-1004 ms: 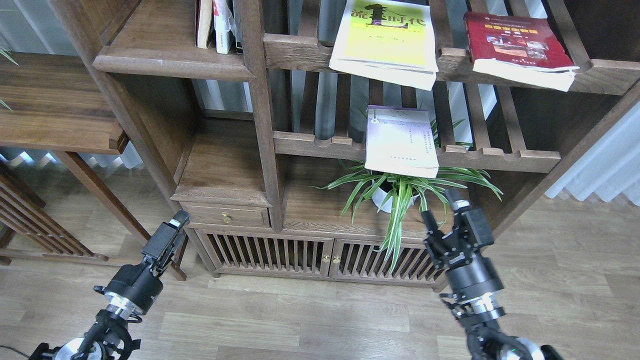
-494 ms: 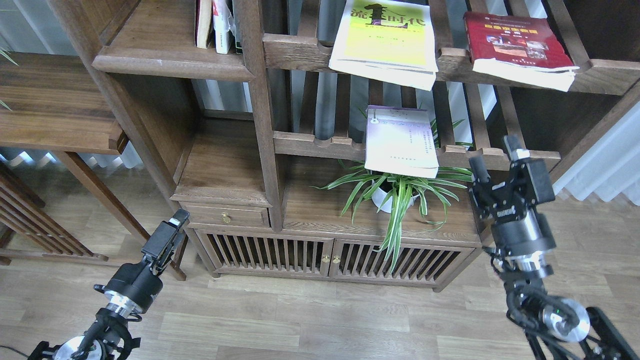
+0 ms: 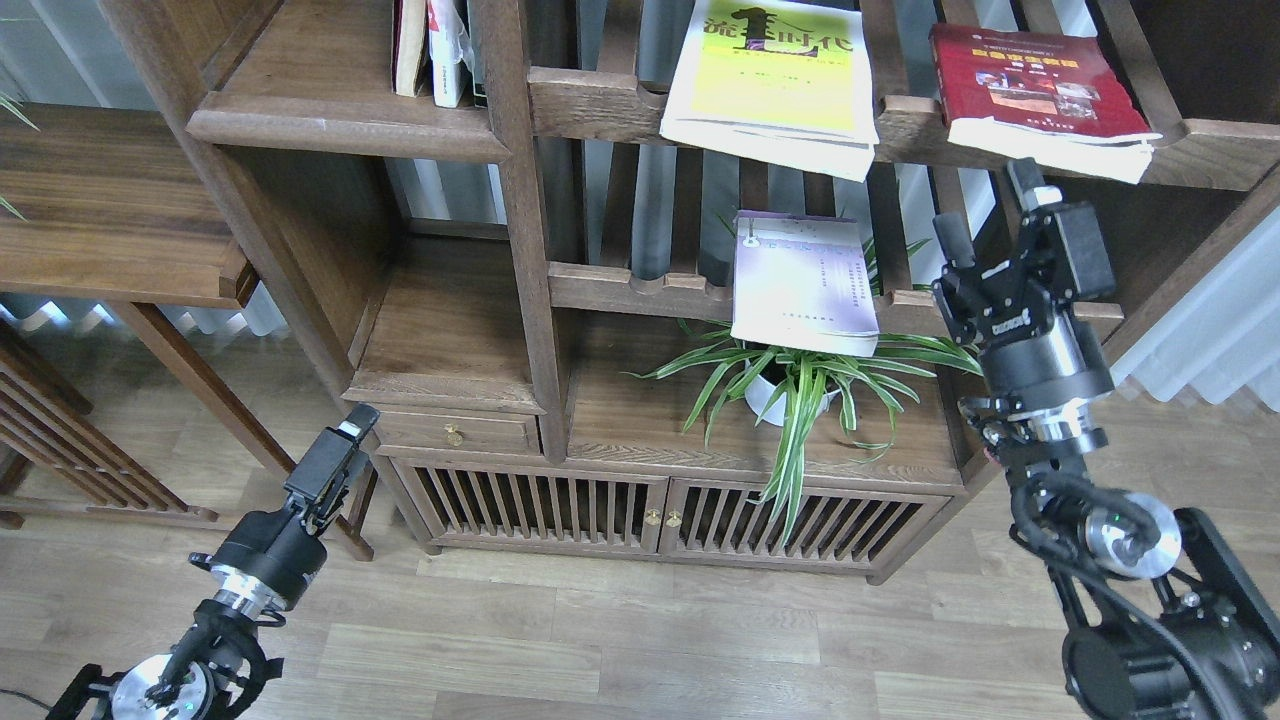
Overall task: Organize books on shelf
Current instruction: 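Reach the right gripper up to the red book on the top shelf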
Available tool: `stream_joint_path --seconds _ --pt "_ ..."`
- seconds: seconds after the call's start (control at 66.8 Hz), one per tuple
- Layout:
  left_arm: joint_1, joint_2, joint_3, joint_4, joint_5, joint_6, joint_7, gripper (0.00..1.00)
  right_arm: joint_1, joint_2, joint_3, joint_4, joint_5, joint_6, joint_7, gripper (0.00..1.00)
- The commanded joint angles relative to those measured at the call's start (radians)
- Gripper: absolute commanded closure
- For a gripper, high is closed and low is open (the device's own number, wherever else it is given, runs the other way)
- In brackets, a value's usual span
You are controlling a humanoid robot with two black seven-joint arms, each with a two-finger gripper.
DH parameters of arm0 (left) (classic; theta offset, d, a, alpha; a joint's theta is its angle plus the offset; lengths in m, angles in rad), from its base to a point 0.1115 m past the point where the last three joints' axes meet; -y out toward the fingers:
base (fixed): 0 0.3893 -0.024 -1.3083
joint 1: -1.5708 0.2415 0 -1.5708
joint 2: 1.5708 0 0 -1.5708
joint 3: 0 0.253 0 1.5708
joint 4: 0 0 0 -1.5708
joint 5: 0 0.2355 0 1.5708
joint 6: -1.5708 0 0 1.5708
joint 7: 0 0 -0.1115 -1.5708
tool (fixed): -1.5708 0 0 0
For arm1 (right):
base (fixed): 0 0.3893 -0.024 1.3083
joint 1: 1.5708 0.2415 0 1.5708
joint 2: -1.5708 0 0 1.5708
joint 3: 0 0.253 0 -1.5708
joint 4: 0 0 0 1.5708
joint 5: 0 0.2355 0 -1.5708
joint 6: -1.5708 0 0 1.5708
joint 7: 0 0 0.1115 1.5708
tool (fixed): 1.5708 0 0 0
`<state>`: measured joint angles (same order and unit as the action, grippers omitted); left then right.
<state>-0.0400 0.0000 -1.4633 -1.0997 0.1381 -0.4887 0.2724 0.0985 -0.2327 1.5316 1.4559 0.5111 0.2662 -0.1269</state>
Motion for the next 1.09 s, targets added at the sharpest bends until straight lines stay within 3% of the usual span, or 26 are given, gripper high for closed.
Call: stream_joint_path --seconds 0.0,0.659,0.899,1.078 --pt "0.0 0.0 0.0 0.004 -0.002 0.0 -0.001 0.0 0.021 -0.034 0.019 -0.025 0.0 -0.007 0.0 0.02" --pt "0.0 0.0 0.0 0.004 -0.003 0.0 -0.001 0.0 0.055 -0.068 0.021 -0.055 -0.002 -0.008 0.0 0.03" --pt "0.0 0.0 0.0 0.003 -0.003 0.0 -0.002 0.0 0.095 -0.063 0.019 -0.089 -0.002 -0.01 0.0 0.16" --pt "0.0 0.0 -0.002 0.003 -0.003 0.0 -0.002 0.0 0.132 -0.06 0.019 -0.123 -0.002 -0.028 0.0 0.18"
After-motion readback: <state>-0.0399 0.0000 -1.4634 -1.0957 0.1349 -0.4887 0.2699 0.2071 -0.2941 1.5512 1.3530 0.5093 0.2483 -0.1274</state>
